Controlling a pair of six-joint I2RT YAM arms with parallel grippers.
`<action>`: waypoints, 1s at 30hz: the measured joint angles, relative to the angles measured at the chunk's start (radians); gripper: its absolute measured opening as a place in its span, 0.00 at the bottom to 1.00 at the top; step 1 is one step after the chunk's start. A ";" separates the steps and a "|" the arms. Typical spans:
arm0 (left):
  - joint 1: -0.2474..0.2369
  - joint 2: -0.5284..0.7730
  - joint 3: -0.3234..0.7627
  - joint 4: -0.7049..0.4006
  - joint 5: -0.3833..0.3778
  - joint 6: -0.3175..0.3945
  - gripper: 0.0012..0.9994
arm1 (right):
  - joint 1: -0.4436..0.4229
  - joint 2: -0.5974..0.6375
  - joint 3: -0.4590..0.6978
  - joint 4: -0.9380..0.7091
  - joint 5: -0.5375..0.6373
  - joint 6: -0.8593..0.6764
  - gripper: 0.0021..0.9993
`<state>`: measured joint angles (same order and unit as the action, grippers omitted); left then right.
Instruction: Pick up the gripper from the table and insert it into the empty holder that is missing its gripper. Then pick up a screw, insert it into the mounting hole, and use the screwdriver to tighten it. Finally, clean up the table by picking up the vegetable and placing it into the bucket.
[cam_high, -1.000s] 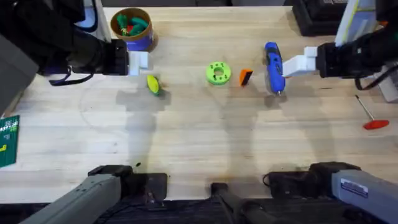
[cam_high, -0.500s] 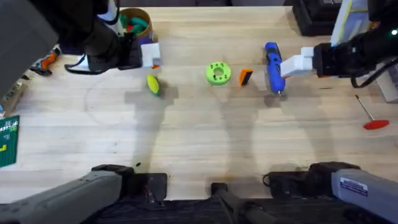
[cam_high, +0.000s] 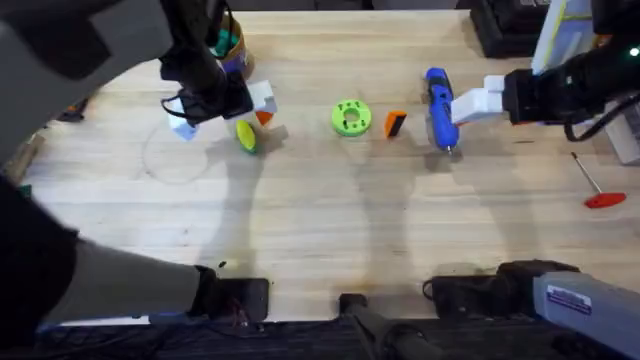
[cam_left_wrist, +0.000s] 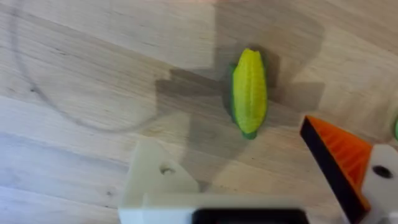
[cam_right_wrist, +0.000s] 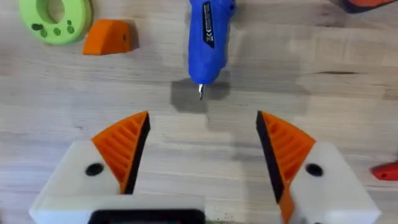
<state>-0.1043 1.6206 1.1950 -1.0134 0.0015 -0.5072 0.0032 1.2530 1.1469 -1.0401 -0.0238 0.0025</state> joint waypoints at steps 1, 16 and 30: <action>0.000 0.018 0.000 0.001 0.004 -0.003 0.99 | 0.000 0.000 0.000 0.000 0.000 0.000 0.99; 0.047 0.165 0.000 0.061 0.027 -0.025 0.80 | 0.000 0.000 0.000 0.000 0.000 0.000 0.99; 0.047 0.165 0.000 0.061 0.032 -0.025 0.01 | 0.000 0.000 0.000 0.000 0.000 0.000 0.99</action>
<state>-0.0574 1.7858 1.1950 -0.9519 0.0334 -0.5320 0.0032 1.2533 1.1469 -1.0401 -0.0239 0.0028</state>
